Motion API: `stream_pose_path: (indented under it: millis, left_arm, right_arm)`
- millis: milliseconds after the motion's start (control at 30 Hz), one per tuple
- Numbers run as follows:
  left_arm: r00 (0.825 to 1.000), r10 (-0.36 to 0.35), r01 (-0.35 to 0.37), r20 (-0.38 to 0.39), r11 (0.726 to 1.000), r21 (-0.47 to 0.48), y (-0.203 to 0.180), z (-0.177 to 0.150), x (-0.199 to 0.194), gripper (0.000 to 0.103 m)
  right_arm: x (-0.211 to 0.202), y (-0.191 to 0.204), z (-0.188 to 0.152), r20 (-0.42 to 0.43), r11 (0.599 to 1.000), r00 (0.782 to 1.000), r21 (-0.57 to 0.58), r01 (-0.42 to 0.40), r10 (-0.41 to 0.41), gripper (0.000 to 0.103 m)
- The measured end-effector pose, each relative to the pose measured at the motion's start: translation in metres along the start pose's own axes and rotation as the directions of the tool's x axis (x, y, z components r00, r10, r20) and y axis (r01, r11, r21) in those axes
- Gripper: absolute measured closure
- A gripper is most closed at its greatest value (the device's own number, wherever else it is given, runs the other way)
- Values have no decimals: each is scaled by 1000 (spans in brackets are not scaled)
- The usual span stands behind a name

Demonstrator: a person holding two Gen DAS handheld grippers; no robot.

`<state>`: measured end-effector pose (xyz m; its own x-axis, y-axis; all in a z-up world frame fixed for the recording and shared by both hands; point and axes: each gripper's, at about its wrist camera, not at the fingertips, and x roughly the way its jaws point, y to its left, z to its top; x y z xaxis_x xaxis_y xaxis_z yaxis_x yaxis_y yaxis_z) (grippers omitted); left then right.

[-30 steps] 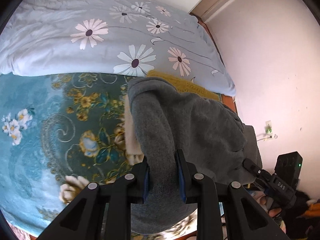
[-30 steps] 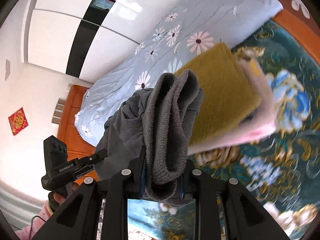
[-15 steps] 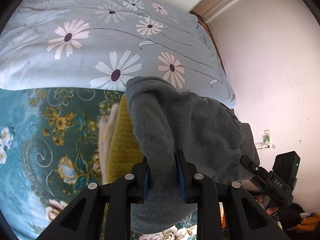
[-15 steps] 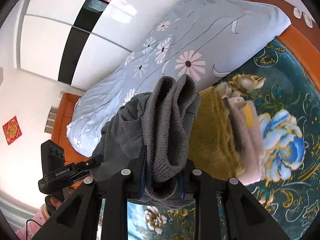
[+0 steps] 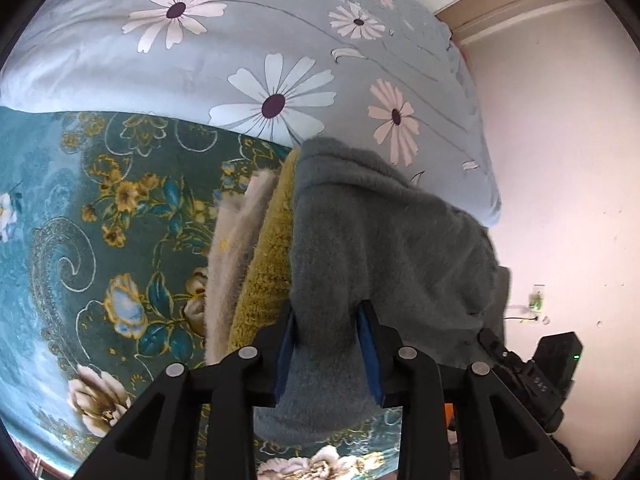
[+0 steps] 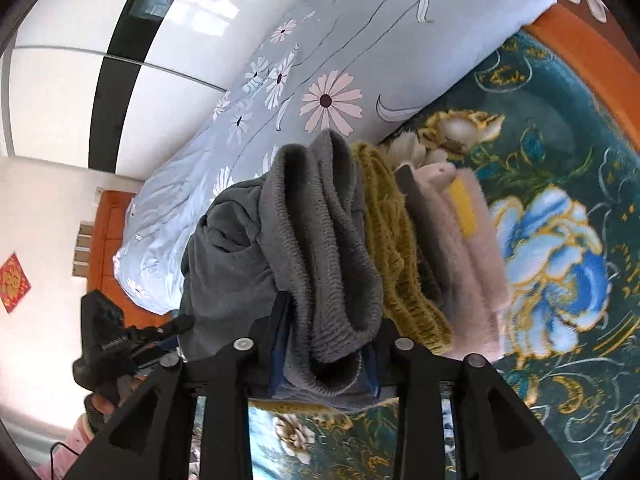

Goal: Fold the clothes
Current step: 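Lower the sweatpants onto the yellow and pink stack with both grippers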

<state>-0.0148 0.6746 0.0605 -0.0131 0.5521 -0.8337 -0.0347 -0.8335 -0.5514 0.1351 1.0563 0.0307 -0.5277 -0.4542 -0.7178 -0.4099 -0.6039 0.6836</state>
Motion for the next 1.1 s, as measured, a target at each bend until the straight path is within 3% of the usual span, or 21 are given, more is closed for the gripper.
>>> stream_pose_path:
  millis: [167,233,400,500,567,667,767,867,967,1100]
  left_arm:
    - [990,70,-79,119,994,74,-12,12,-30,69]
    - [990,50,-62,133,994,92,-24,18,-28,69]
    - [990,58,-83,126,976,200,-55,20,-4,69]
    - [988,102,-126,118,968,215,-52,17,13,69]
    - [989,107,-123,104,979,160,-38,17,23,69]
    - [992,99,-106,74,990,95,-20,18,37,69]
    - [993,111,-113,36,990,80,-12,21,48,69]
    - [996,88,-90,30,995,53,-9,23,43,69]
    - [998,56,-58,42,996,65,-14,19,25,69]
    - [996,9,-24,93,987,158,-25,-2,-5,69]
  right_arm:
    - [-36,8,12,91,994,992,-54,93,-88,69]
    - [-45,24,20,130,985,983,-100,141,-127,66]
    - [-25,89,24,111,955,992,-285,84,-54,64]
    - [6,105,20,72,921,991,-368,129,-110,64]
    - [23,101,21,58,920,988,-360,157,-146,64]
    - [42,79,29,40,949,987,-271,163,-158,64]
    - [60,62,33,-15,965,984,-199,171,-178,64]
    - [64,63,34,-19,957,979,-213,195,-204,65]
    - [53,77,30,11,951,978,-232,205,-208,64]
    - [20,92,5,86,942,984,-286,175,-157,64]
